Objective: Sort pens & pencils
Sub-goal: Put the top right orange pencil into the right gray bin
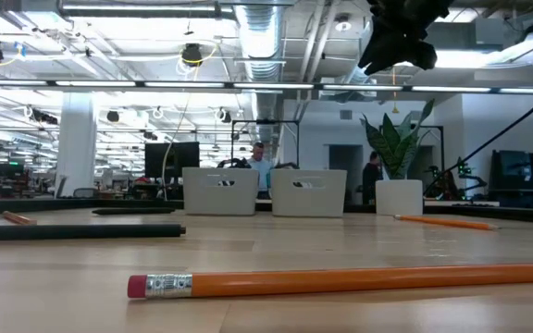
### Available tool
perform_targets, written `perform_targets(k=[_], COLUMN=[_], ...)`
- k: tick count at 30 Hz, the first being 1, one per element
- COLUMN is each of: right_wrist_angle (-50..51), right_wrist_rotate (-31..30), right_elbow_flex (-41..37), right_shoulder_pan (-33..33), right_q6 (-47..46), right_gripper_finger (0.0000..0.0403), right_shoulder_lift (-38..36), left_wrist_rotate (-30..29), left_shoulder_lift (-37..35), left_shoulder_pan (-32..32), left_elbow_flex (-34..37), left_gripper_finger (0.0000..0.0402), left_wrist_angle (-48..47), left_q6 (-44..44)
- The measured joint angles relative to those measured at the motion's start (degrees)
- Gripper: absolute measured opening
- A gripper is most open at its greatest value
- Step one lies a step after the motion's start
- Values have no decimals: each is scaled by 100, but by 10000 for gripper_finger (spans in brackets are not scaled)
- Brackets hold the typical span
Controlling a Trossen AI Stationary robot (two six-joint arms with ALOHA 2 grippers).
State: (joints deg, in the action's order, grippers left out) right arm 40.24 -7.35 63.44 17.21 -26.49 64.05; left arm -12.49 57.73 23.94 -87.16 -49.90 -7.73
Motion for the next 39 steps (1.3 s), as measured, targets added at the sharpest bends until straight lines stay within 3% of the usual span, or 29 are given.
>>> perform_targets(k=[10,21,26,31,39], right_wrist_angle=[369,1142,1172,1163,1429], right_wrist_rotate=[-2,-22,-24,-26,-44], right_elbow_flex=[0,0,0,0,0], right_shoulder_pan=[4,2,-41,-208,-369], right_q6=[-481,-1009,-1009,-984,-1317], right_gripper_finger=[123,123,123,123,123], right_shoulder_lift=[0,0,0,0,77], left_wrist_rotate=[738,767,424,-3,39], left_shoulder_lift=[-2033,-2973,-3119,-3288,-3407], left_shoulder_pan=[-4,-2,-2,0,-2], left_elbow_flex=[3251,5845,6432,6536,6538], left_gripper_finger=[132,132,132,132,132], left_wrist_angle=[2371,4283,4479,4487,4133], left_q6=[-218,-1068,-1545,-1601,-1363])
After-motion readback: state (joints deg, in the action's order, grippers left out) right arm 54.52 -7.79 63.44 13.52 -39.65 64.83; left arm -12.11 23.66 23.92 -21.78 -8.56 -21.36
